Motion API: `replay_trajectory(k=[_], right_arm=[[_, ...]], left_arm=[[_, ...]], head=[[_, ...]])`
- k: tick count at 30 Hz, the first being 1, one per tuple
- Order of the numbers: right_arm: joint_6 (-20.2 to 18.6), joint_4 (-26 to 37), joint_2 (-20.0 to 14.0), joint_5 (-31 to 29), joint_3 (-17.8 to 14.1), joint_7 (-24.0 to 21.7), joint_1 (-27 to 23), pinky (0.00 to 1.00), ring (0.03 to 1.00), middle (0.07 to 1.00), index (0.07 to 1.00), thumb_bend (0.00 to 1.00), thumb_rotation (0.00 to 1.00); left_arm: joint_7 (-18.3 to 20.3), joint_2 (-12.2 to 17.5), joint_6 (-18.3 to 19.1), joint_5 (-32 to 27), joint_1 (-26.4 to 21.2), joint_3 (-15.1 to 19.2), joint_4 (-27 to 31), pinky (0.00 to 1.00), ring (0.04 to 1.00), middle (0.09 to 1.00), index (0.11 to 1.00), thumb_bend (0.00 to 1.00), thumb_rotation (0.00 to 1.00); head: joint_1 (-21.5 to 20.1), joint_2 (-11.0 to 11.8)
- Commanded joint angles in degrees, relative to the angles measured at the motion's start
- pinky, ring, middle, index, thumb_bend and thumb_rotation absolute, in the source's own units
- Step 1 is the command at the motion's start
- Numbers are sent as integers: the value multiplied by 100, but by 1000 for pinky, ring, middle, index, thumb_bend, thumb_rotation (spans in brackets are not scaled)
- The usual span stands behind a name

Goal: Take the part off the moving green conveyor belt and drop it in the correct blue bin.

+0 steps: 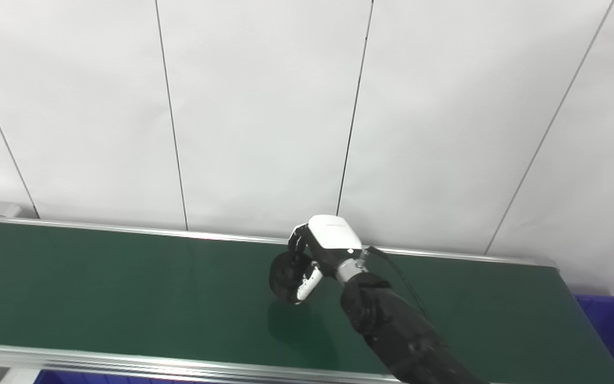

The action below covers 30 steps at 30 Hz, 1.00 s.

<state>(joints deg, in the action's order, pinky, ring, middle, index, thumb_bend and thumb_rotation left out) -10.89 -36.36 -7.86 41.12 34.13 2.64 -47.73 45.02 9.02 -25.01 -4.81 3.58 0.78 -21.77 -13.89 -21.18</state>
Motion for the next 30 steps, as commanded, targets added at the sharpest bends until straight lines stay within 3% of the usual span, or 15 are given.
replay_trajectory(k=[1,5,9,10,11,12,13,14,15,16,17,18,23,30], right_arm=[[-267,669,-196,128,-131,-238,24,337,431,444,524,528,1],[-515,1829,-478,290,-260,-655,534,361,434,444,512,530,1],[-867,3027,-679,481,-438,-1075,1142,404,479,459,510,530,3],[-911,3375,-725,500,-509,-1166,1333,404,479,458,510,530,3],[-934,3610,-752,516,-567,-1240,1455,371,448,447,516,529,3],[-974,3918,-817,485,-651,-1384,1580,360,437,443,518,529,3],[-1005,4126,-856,470,-719,-1507,1654,370,442,447,517,529,2],[-1176,4374,-889,492,-805,-1716,1702,370,441,439,522,528,2],[-1303,4547,-903,523,-876,-1885,1729,363,438,426,527,526,2],[-1420,4739,-922,563,-949,-2051,1740,363,438,425,528,525,2],[-1491,4867,-931,597,-1003,-2170,1748,349,424,421,532,524,2],[-1527,5023,-959,632,-1057,-2283,1786,342,417,419,535,524,2],[-1568,5634,-1051,795,-1288,-2565,2196,292,351,475,492,532,1],[-1601,6492,-967,1120,-1774,-3355,2898,344,423,443,538,524,2]], left_arm=[[35,-26,-191,-88,-148,3,-13,873,944,948,913,522,721],[30,-84,-191,-114,-255,41,-111,878,939,944,921,532,722],[92,-105,-191,-153,-351,85,-130,900,949,960,938,515,717],[83,-89,-191,-149,-379,81,-101,901,949,960,938,515,718],[74,-76,-191,-148,-400,76,-73,906,954,966,943,523,725],[33,-60,-191,-114,-438,61,-8,907,956,968,944,526,728],[3,-48,-191,-92,-465,50,46,907,954,968,948,530,740],[15,-42,-191,-126,-514,48,58,922,960,975,958,524,750],[25,-36,-191,-158,-549,45,70,942,970,983,967,515,754],[38,-14,-191,-221,-598,20,108,943,971,984,968,514,754],[44,2,-191,-264,-631,0,137,958,981,990,972,514,787],[12,15,-191,-305,-695,-45,209,965,986,994,975,513,804],[-193,73,-118,-475,-947,-283,437,962,992,999,969,480,784],[-483,194,45,-523,-1099,-430,635,954,989,998,963,430,732]], head=[[-39,-38],[-67,-73],[-163,-290],[-290,-635],[-314,-716],[-474,-1253],[-506,-1317],[-676,-1675],[-711,-1758],[-923,-2194],[-923,-2194],[-1024,-2390],[-1093,-2474],[-1164,-2593]])
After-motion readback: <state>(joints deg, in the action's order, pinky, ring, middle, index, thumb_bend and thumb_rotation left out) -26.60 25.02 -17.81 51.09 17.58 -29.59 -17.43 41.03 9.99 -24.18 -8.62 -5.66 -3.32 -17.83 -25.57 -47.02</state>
